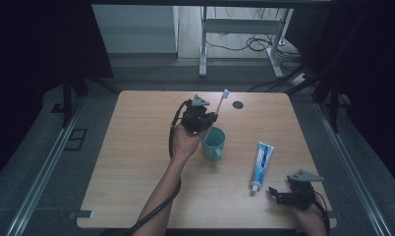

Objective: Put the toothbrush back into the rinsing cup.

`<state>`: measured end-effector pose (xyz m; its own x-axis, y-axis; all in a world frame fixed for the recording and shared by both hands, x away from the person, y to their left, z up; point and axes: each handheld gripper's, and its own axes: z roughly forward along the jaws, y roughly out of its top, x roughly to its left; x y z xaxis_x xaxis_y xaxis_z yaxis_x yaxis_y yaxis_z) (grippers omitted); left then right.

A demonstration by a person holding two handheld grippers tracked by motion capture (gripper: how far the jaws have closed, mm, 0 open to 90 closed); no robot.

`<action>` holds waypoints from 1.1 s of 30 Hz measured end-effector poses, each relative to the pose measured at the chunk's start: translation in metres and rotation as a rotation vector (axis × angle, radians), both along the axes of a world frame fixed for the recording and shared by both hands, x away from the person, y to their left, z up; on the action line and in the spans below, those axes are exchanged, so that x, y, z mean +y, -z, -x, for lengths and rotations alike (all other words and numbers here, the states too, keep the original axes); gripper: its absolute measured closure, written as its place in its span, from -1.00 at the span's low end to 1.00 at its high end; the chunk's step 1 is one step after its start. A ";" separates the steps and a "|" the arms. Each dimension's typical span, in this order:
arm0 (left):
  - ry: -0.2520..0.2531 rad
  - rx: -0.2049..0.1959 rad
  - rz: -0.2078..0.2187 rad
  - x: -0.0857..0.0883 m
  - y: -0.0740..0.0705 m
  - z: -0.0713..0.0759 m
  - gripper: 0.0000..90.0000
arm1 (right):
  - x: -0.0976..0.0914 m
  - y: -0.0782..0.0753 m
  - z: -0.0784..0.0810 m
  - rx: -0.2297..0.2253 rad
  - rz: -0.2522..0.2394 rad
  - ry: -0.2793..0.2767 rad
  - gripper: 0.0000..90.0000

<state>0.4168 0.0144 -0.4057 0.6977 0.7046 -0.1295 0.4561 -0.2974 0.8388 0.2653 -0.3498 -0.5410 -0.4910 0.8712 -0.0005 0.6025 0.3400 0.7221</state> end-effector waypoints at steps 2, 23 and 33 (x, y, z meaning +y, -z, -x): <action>0.004 -0.001 -0.003 -0.001 0.004 0.000 0.87 | 0.000 0.000 0.000 0.000 0.000 0.000 -0.78; -0.027 0.019 0.010 -0.006 0.036 0.003 0.87 | 0.000 0.000 0.000 0.001 -0.001 0.000 -0.78; -0.051 0.032 0.008 -0.005 0.050 0.004 0.87 | 0.000 0.000 0.000 0.001 0.000 0.000 -0.78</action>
